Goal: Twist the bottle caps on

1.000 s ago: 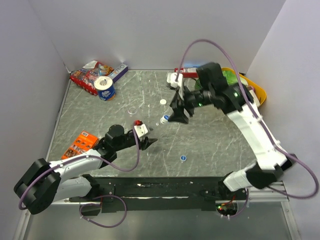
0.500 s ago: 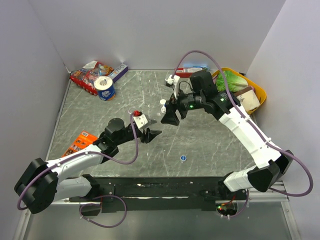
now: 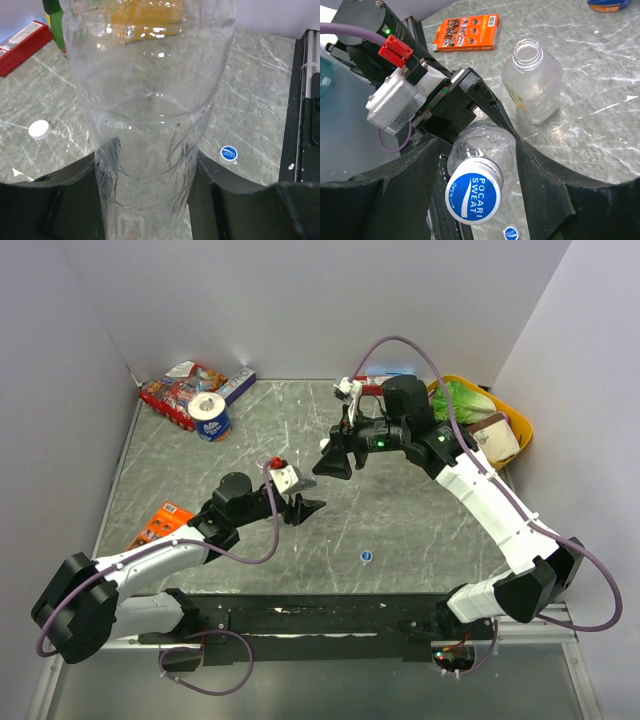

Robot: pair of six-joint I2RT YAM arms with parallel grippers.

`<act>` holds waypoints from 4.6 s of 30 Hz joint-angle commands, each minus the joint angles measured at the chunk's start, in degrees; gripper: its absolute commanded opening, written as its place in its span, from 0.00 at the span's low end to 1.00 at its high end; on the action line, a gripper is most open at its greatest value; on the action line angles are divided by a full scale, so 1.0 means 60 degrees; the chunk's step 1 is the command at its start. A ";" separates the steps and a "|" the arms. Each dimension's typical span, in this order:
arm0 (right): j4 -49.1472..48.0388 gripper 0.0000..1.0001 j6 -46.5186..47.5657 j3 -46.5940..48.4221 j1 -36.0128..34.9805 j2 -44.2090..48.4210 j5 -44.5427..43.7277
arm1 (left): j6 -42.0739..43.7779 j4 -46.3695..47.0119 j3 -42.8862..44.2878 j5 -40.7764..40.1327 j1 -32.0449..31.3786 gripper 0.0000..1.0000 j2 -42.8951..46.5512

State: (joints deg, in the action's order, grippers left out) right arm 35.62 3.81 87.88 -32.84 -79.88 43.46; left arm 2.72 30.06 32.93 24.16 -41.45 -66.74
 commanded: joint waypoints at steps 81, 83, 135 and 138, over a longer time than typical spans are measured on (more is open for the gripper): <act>-0.0662 0.72 0.3861 -0.1463 0.5708 -0.1511 -0.3186 | 0.0220 -0.4937 0.4561 0.0924 0.1386 0.96 -0.1474; -0.0662 0.72 0.3876 -0.1404 0.5708 -0.1570 -0.3157 | 0.0206 -0.4937 0.4561 0.0939 0.1386 0.96 -0.1489; -0.0503 0.16 0.4461 -0.1156 0.2734 -0.0869 -0.1724 | 0.0308 -0.4396 0.4165 0.1085 0.1548 0.96 -0.1064; 0.0696 0.13 0.4930 -0.0264 0.2734 -0.0254 -0.0523 | 0.0600 -0.4074 0.4355 0.1363 0.1357 0.96 -0.1269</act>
State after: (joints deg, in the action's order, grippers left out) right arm 32.47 29.71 79.33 -16.36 -88.82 31.83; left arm 4.97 0.86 57.43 29.17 -32.14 -73.43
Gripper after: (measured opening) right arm 0.427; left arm 0.961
